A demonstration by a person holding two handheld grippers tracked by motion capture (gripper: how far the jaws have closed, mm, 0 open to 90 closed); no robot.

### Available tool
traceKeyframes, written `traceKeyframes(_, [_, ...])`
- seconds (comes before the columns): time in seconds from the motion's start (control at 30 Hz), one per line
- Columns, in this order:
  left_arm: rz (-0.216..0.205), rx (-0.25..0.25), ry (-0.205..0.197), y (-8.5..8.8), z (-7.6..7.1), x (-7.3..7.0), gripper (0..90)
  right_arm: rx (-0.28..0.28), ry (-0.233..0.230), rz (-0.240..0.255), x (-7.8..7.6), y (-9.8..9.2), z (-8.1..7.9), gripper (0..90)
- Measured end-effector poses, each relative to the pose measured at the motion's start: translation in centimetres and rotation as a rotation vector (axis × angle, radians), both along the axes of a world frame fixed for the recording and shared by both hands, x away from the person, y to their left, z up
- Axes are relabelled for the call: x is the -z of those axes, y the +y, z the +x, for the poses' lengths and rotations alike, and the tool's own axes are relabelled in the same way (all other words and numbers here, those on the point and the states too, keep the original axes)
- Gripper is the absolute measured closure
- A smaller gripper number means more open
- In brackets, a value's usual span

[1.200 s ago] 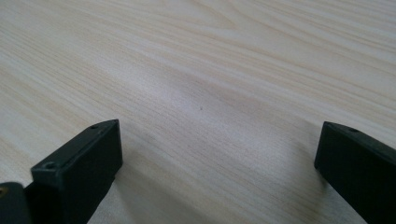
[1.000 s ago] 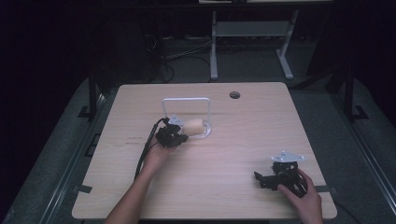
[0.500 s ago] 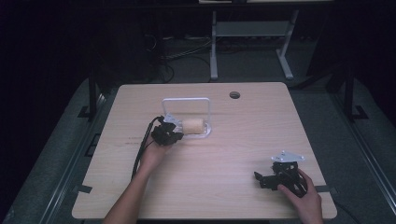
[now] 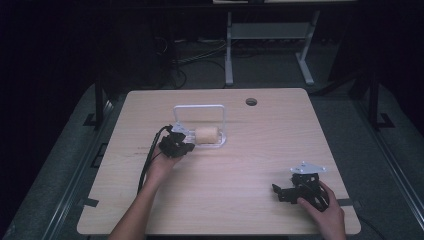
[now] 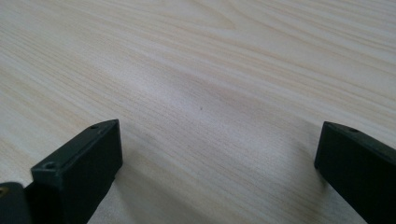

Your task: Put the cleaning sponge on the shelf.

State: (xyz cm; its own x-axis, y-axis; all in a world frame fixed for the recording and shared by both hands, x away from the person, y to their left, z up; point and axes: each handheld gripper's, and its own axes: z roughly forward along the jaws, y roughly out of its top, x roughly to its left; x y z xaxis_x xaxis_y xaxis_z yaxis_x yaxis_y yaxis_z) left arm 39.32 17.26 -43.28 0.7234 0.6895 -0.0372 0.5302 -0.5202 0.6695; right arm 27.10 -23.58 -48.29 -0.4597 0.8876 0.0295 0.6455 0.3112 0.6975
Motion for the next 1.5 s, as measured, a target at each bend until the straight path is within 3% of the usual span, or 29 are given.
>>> traceKeyframes(0.3, [-0.005,-0.011,0.008,1.2,-0.9,-0.8,80.0,0.000,0.001,0.000,0.0,0.0,0.0,0.6])
traceKeyframes(0.63, [0.011,-0.031,0.004,2.4,-2.7,-1.0,47.8,0.000,0.000,0.001,0.0,0.0,0.0,0.6])
traceKeyframes(0.87, [0.015,-0.049,-0.015,3.5,-3.9,-1.0,31.9,0.000,0.000,0.000,0.0,0.0,0.0,0.7])
traceKeyframes(1.5, [0.016,-0.075,-0.029,6.2,-7.6,0.2,19.3,0.000,0.000,0.000,0.0,0.0,0.0,0.6])
